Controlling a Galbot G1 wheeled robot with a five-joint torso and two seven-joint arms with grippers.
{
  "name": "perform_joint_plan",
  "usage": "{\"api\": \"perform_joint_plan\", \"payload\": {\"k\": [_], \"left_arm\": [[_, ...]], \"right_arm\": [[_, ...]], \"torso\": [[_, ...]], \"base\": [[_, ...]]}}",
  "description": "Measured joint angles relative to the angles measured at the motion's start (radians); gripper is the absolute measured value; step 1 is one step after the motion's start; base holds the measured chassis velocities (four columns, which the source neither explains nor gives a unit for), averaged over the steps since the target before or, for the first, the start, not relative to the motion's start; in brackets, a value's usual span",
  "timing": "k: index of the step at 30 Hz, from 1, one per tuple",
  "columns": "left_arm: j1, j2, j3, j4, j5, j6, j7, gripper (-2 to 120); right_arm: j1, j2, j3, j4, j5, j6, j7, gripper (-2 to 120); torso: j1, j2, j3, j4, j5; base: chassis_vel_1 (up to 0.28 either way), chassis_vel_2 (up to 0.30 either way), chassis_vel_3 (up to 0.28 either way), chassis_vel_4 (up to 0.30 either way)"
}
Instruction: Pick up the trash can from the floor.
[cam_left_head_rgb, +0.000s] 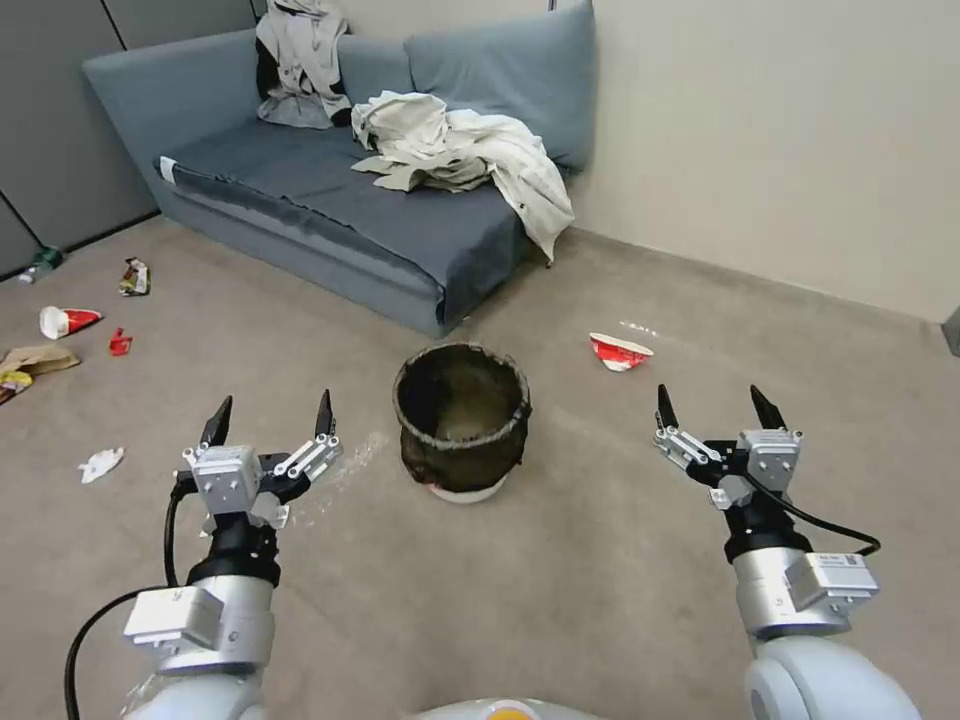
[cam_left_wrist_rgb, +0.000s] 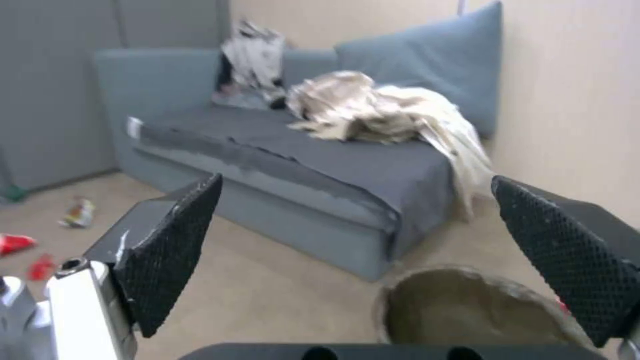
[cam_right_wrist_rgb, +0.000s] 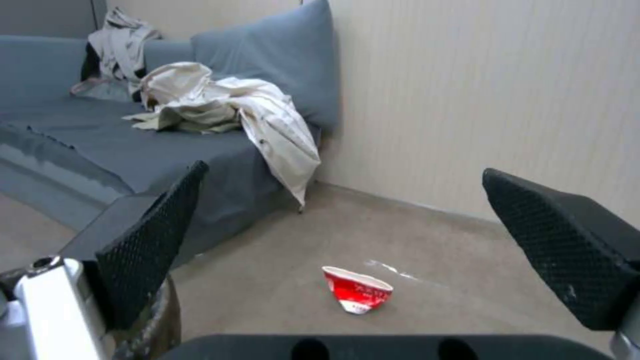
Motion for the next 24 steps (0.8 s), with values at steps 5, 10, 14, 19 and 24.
{"api": "perform_joint_plan", "payload": {"k": [5,10,14,19,24], "left_arm": [[-0.073,0.086,-0.012,0.034,-0.112,0.085,-0.009,100],[-0.253,0.212,-0.007,0.159,-0.301,0.186,-0.054,100],[-0.324,0.25,0.01,0.214,-0.355,0.214,-0.055,100],[-0.459,0.287,0.059,0.303,-0.426,0.3,-0.07,100],[-0.5,0.304,0.067,0.343,-0.446,0.345,-0.104,100]], "right_arm": [[-0.015,-0.005,0.001,-0.003,-0.006,0.001,0.0,100],[-0.026,-0.016,0.003,-0.015,-0.015,-0.001,0.0,100],[-0.021,-0.016,0.007,-0.022,-0.013,-0.004,0.0,100],[0.008,-0.02,0.004,-0.045,0.002,-0.018,-0.018,100],[0.039,-0.029,-0.01,-0.065,0.007,-0.027,-0.033,100]], "torso": [[0.0,0.0,0.0,0.0003,-0.0003],[0.0,0.0,0.0,0.0003,-0.0002],[0.0,0.0,0.0,0.0003,0.0],[0.0,0.0,0.0,0.0,0.0001],[0.0,0.0,0.0,0.0008,0.0001]], "base": [[0.021,-0.009,-0.012,0.005],[0.0,0.0,0.0,0.0],[0.0,0.0,0.0,0.0],[0.0,0.0,0.0,0.0],[0.0,0.0,0.0,0.0]]}}
